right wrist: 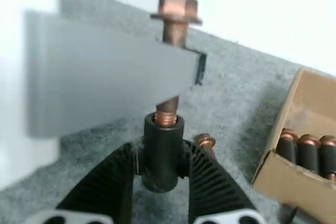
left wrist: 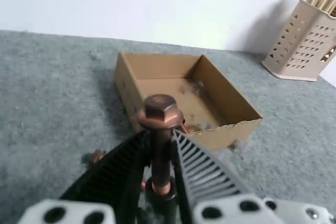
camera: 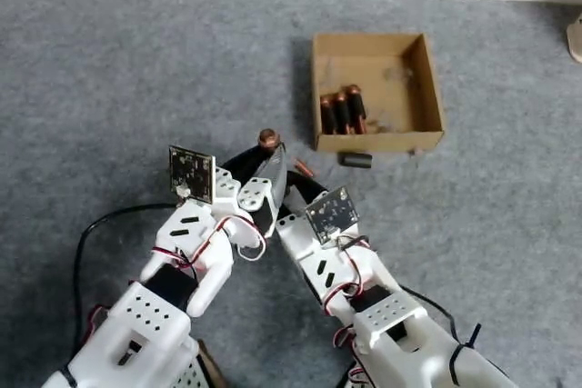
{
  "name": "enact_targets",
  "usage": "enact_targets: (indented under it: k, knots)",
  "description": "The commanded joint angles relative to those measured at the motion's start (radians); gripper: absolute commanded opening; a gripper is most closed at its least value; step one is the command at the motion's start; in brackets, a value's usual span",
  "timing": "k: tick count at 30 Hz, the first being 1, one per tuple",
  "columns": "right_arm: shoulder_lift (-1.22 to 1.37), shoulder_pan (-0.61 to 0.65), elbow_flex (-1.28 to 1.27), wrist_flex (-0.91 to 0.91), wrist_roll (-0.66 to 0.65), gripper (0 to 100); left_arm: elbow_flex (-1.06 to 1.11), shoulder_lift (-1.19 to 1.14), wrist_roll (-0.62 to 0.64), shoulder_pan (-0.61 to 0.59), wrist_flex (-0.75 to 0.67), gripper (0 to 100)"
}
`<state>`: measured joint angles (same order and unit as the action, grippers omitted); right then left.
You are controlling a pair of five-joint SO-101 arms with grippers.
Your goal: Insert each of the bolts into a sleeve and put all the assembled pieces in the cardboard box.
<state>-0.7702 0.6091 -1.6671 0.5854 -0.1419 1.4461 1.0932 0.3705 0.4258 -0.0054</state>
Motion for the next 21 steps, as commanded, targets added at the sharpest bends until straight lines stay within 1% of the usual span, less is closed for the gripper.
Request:
enact_targets:
  k: [1,2,4,8,11,13,16,21]
  knots:
    - [-0.010,-0.042,-0.147,0.051,-0.020,0.5,-0.038,0.022,-0.066,-0.007,0.002,1]
    - [-0.010,-0.044,-0.147,0.051,-0.020,0.5,-0.030,0.022,-0.066,-0.005,0.002,3]
    - [-0.010,-0.044,-0.147,0.050,-0.020,0.5,-0.021,0.022,-0.066,-0.004,-0.003,9]
    - [-0.010,-0.045,-0.147,0.050,-0.020,0.5,-0.012,0.022,-0.066,-0.008,0.011,31]
    - [-0.004,-0.047,-0.147,0.050,-0.020,0.5,-0.007,0.022,-0.066,-0.012,0.031,43]
    - [-0.001,-0.051,-0.147,0.045,-0.020,0.5,-0.012,0.022,-0.066,-0.019,0.032,46]
    - [0.001,-0.097,-0.147,0.041,-0.014,0.5,-0.042,0.022,-0.071,-0.073,0.071,46]
    - [-0.001,-0.182,-0.111,-0.035,0.140,0.5,-0.059,0.022,-0.066,-0.226,0.242,46]
